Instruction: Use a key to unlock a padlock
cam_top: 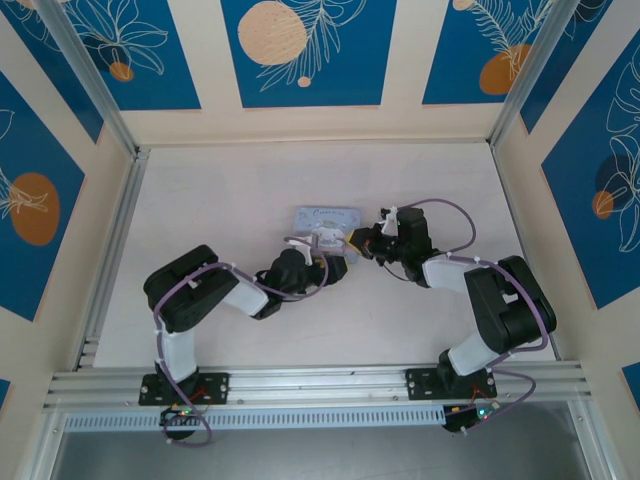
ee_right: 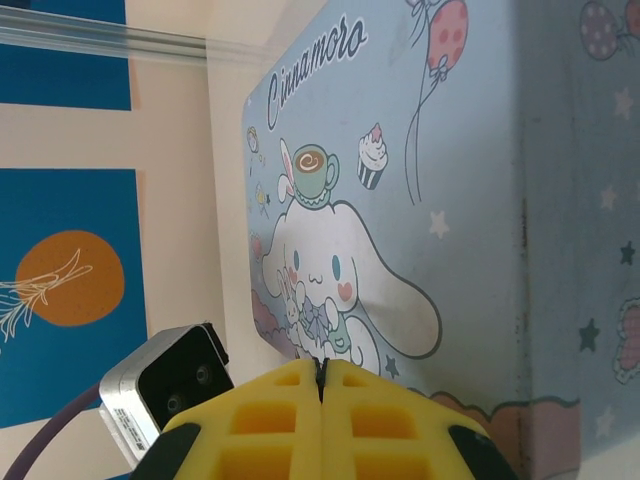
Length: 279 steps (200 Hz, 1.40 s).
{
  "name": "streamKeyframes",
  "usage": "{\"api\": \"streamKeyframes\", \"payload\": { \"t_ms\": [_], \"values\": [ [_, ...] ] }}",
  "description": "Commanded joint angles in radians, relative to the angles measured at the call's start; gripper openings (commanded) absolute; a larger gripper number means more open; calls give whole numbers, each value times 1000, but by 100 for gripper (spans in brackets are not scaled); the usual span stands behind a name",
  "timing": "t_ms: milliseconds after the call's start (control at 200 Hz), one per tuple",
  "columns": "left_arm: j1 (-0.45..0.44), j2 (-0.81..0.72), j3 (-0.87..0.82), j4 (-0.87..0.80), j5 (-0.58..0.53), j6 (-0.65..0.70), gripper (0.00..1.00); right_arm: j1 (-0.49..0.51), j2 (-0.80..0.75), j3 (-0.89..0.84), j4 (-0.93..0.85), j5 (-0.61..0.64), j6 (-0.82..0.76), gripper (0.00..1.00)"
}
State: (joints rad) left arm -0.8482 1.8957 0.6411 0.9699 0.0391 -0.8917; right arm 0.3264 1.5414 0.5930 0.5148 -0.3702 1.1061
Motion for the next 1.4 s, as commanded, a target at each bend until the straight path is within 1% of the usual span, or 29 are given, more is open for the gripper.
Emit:
{"api": "streamKeyframes", "payload": {
  "t_ms": [0, 110, 170, 400, 580, 735, 950, 1075, 1160, 1255, 1390],
  "values": [
    [-6, 31, -25, -11, -11, -62, 75, -8, -12, -12, -1, -17, -6, 0],
    [-13, 43, -24, 5, -15, -69, 74, -16, -8, -8, -2, -13, -6, 0],
    [-19, 45, -15, -17, -17, -66, 74, -23, -4, 2, -7, -13, -8, 0],
    [-47, -13, 25, -247, -88, 6, 80, -46, 18, 40, -44, -10, -26, 0],
    [-49, -61, 67, -450, -186, 71, 82, -58, 45, 46, -36, -12, -18, 0],
    [-49, -49, 96, -495, -207, 127, 83, -61, 54, 45, -37, -13, -20, 0],
    [-49, -9, 143, -514, -223, 185, 83, -64, 63, 45, -33, -19, -15, 0],
    [-49, 3, 165, -471, -169, 225, 81, -63, 68, 44, -32, -19, -15, 0],
    [-49, 5, 152, -390, -107, 218, 78, -64, 69, 42, -36, -19, -17, 0],
    [-48, 11, 112, -267, -81, 149, 76, -67, 69, 41, -36, -19, -17, 0],
    [-43, 48, 56, -83, -87, 13, 73, -67, 69, 42, -35, -22, -17, 0]
  ]
}}
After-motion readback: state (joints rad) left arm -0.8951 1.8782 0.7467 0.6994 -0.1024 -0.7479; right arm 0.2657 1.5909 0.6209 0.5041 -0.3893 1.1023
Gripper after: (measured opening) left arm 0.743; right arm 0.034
